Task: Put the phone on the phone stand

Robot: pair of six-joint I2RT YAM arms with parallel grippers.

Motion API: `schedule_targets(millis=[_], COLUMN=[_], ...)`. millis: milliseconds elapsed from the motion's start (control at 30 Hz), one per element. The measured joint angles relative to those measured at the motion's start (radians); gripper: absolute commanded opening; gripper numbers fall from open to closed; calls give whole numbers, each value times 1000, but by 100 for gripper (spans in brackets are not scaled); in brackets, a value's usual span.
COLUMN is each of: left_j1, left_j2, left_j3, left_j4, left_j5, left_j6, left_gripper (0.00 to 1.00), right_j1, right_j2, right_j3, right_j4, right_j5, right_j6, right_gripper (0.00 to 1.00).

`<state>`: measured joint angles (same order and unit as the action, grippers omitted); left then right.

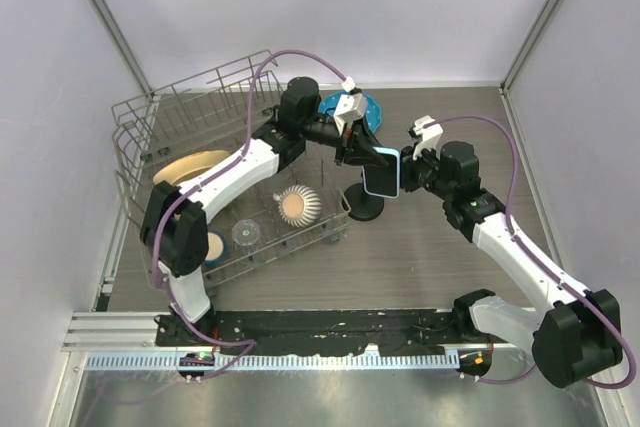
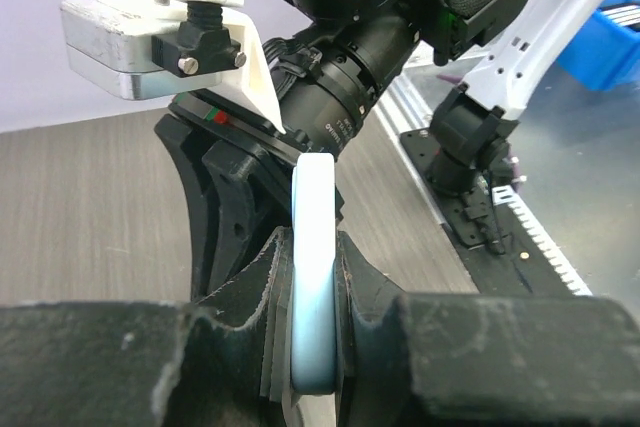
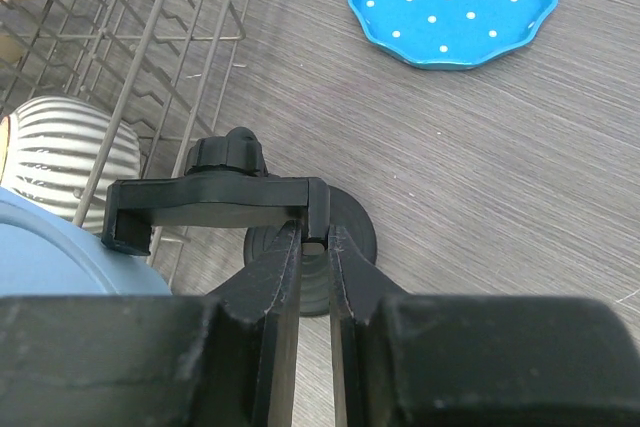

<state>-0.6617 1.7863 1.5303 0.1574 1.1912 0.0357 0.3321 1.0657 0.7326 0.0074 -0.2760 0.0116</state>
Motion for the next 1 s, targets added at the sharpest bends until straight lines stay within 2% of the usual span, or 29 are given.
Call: schedule_targets(millis=[167,333,500,567,733,1000], left_j1=[3,10,24,28,30,43], left_j2=[79,188,328,377,465,511], left_j3=[35,66,175,230,355,414], left_j4=[126,468,848,954,1085,1151], left_j5=[89,185,283,311,357,369], left_j6=[-119,-415,-761,-874,-1060,-1176], left_gripper=[0,0,0,0,0,0], right_j1=[-8,-16,-22,-23,-29,-29], right_j2=[13,32,44,48,58,68], right_j3=[10,14,21,21,27,32], right_j4=[0,9,16,18,22,25], right_j5=[-19,-45,-61,-67,-74,-77], right_j6=[-7,-3,0,0,2,17], right_gripper=[1,1,1,1,1,1])
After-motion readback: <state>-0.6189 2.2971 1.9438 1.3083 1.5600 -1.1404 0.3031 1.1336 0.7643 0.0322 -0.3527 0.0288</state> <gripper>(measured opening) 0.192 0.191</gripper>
